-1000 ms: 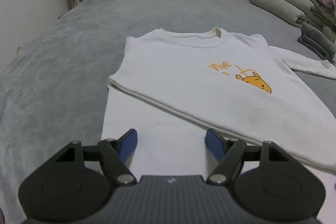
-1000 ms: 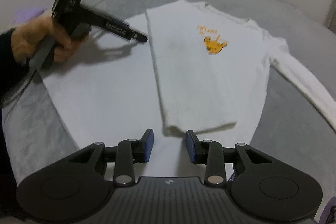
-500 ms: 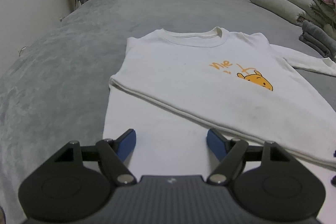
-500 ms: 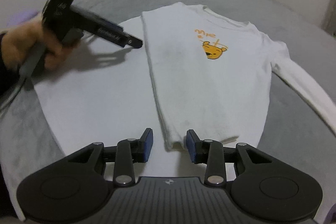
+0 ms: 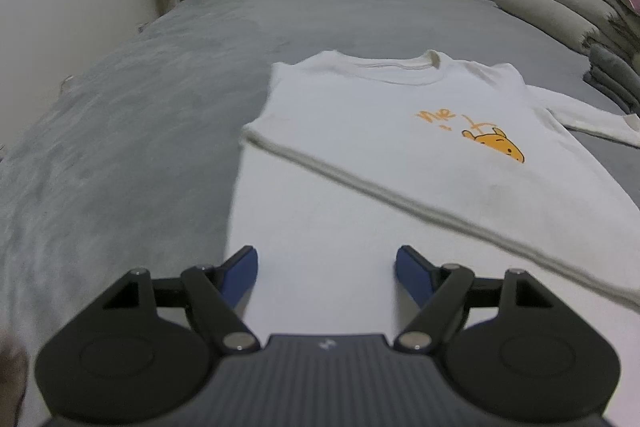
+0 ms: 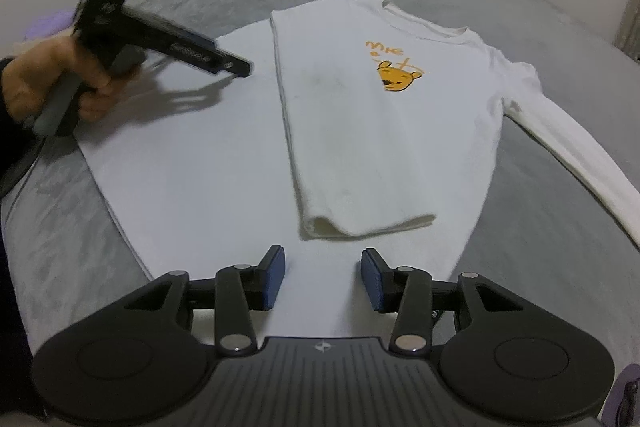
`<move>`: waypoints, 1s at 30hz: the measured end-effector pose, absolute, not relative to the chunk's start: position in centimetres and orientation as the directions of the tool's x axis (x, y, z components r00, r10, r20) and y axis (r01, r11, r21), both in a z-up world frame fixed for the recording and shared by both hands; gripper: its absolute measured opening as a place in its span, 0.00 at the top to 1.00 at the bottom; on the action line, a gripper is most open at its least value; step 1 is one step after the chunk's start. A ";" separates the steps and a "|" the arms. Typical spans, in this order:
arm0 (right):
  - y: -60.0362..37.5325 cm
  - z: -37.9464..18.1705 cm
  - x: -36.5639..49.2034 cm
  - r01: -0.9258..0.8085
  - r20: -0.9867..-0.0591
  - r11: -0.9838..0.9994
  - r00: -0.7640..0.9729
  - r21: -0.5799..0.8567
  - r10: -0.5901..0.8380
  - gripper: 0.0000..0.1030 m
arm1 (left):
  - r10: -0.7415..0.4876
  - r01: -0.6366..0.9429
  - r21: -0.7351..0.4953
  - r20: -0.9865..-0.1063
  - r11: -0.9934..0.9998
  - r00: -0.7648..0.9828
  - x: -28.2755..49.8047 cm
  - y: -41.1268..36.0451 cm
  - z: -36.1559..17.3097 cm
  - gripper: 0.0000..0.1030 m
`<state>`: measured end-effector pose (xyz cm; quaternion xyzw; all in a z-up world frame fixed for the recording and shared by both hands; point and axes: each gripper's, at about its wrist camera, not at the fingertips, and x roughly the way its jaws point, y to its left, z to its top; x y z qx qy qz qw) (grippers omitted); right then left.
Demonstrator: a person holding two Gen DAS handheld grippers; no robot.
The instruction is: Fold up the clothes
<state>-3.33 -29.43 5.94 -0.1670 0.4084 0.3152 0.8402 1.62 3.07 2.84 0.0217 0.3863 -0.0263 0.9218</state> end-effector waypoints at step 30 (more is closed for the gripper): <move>-36.5 5.8 -11.6 -0.299 -0.723 0.911 0.558 0.283 0.408 0.67 | -0.141 0.064 -0.133 -0.731 0.989 0.667 -12.6 8.4 3.8 0.61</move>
